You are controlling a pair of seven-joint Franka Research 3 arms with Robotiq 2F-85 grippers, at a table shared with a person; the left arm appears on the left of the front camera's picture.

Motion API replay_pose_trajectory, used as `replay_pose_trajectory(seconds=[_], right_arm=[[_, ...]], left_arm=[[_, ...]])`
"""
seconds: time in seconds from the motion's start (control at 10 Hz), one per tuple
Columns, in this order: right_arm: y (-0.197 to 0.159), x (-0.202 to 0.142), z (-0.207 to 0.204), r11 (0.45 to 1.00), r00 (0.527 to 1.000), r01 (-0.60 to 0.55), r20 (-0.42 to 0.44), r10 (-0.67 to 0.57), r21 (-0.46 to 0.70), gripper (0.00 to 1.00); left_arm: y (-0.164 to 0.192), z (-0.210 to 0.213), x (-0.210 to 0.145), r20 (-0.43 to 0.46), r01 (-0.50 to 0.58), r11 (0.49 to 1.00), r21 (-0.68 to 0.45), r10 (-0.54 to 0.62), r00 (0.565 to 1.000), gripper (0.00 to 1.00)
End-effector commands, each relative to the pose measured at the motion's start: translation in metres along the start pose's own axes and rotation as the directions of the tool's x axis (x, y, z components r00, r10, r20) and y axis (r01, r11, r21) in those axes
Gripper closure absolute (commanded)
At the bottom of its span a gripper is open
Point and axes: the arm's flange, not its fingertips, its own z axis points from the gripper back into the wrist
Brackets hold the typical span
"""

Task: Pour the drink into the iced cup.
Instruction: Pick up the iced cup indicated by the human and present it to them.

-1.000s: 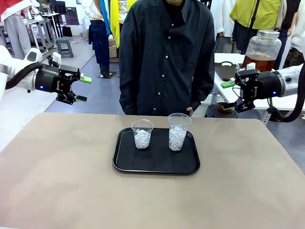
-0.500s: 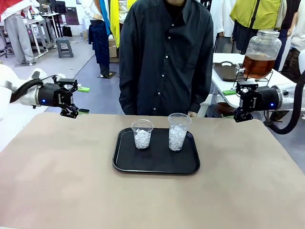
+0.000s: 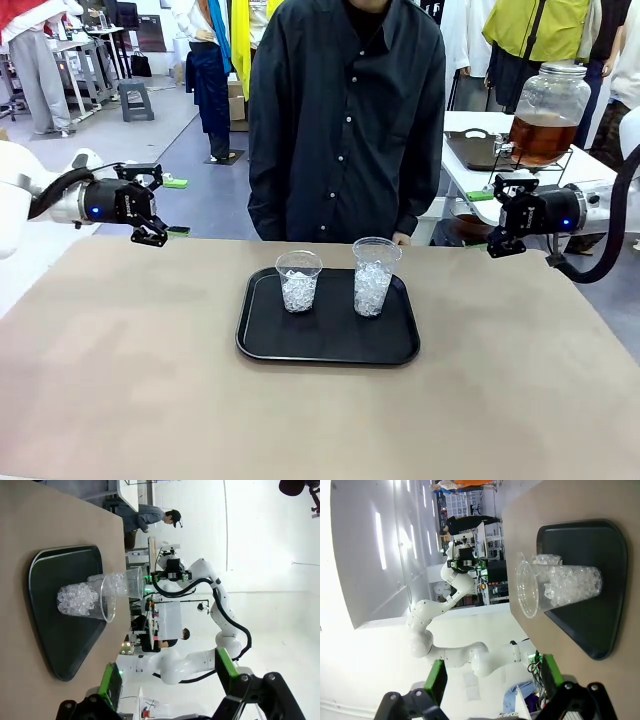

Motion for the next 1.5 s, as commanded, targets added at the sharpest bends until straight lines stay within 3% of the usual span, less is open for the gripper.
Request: replay_pose_trajectory(seconds=[0.0, 1.4], right_arm=[[-0.0012, -0.0005, -0.0003, 1.000, 1.000, 0.002, 0.002, -0.002, -0.002, 0.00], [-0.0012, -0.0005, -0.0003, 1.000, 1.000, 0.002, 0.002, -0.002, -0.002, 0.00]], left_arm=[[0.0036, 0.0006, -0.0013, -0.009, -0.006, 1.000, -0.013, 0.006, 1.000, 0.00], [0.0036, 0.0006, -0.0013, -0.009, -0.006, 1.000, -0.013, 0.006, 1.000, 0.00]])
